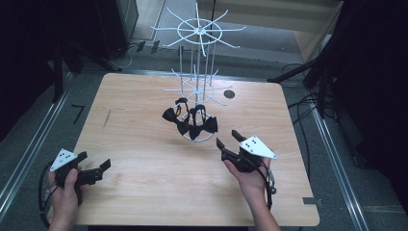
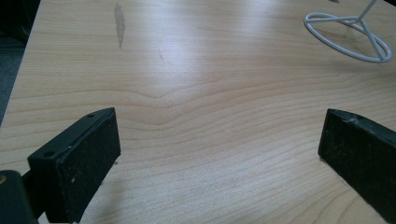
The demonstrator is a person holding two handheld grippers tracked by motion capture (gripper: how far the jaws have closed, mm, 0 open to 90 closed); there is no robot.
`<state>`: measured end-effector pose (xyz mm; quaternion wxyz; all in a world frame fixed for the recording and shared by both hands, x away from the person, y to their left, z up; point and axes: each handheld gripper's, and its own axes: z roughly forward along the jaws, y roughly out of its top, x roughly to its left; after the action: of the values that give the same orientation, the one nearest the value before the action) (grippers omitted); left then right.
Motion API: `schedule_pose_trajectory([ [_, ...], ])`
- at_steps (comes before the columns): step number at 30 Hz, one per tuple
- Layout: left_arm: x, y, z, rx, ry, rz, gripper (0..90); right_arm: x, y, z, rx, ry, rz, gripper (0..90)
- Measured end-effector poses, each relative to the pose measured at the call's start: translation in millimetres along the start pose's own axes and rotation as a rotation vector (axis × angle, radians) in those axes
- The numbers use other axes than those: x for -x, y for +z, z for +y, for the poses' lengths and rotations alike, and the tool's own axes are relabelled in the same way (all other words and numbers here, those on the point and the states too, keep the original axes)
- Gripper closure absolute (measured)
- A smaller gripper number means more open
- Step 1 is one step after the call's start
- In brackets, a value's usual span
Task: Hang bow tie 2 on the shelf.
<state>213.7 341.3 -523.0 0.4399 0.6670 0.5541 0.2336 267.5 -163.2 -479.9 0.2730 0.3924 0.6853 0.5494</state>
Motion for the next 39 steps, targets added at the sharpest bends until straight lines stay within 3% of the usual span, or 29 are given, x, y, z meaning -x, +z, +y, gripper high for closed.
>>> schedule_pose_trajectory([
  [14, 0.1, -0.2, 0.0, 0.000, 0.002, 0.001, 0.0, 23.4, -16.6, -16.3, -0.013, 0.033, -0.063, 26.3],
  [18, 0.2, -0.2, -0.1, 0.000, 0.003, 0.002, 0.0, 36.0, -23.0, -23.0, -0.041, 0.060, -0.102, 21.5],
  [24, 0.2, -0.3, -0.1, 0.001, 0.002, 0.001, 0.0, 51.0, -29.4, -30.8, -0.059, 0.089, -0.106, 15.3],
  [39, 0.2, -0.3, -0.1, 0.001, 0.004, 0.002, 0.0, 77.0, -55.6, -45.5, -0.074, 0.107, -0.139, 13.3],
])
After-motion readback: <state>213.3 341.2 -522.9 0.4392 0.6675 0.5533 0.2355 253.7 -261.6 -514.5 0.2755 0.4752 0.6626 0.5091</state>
